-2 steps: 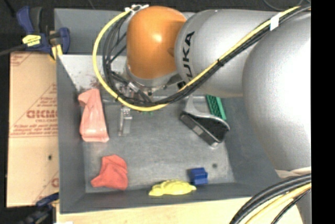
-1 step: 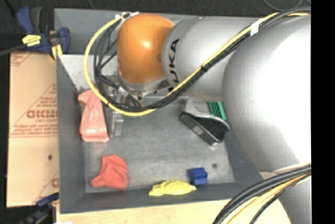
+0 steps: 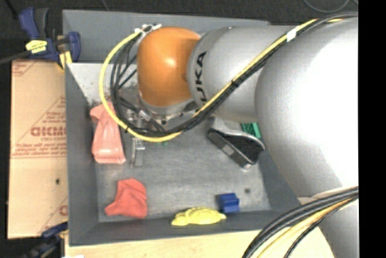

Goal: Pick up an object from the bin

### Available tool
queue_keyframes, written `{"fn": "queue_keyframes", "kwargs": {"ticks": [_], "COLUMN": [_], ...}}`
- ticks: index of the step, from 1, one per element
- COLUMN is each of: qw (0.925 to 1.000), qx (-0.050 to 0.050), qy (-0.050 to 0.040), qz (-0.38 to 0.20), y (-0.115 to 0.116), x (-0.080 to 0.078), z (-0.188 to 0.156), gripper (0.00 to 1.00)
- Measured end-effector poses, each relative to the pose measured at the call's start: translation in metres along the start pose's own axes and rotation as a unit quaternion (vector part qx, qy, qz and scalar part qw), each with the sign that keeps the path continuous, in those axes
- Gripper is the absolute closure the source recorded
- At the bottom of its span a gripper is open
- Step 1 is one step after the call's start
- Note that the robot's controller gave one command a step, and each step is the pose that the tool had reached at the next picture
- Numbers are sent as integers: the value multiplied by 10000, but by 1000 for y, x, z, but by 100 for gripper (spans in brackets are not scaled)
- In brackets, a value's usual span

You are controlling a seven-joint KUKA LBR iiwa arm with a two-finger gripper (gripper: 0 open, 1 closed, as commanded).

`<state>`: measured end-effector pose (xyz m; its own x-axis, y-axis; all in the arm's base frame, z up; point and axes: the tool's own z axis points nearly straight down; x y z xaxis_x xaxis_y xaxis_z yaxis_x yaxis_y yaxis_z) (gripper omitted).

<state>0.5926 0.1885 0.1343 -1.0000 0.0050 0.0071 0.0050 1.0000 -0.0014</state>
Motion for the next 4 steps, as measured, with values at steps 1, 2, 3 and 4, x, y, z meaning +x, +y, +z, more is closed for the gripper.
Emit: {"fn": "queue_keyframes", "kwargs": {"ticks": [1,2,3,4], "qw": [9997,9996,9997,9994], "qx": [-22,-28,2,-29], "qy": [-81,-53,-53,-112], "qz": [223,286,223,-338], "y": [25,2,-27,-56], "x": [-17,10,10,41], "z": [-11,-8,-40,-29], "gripper": [0,0,0,0]}}
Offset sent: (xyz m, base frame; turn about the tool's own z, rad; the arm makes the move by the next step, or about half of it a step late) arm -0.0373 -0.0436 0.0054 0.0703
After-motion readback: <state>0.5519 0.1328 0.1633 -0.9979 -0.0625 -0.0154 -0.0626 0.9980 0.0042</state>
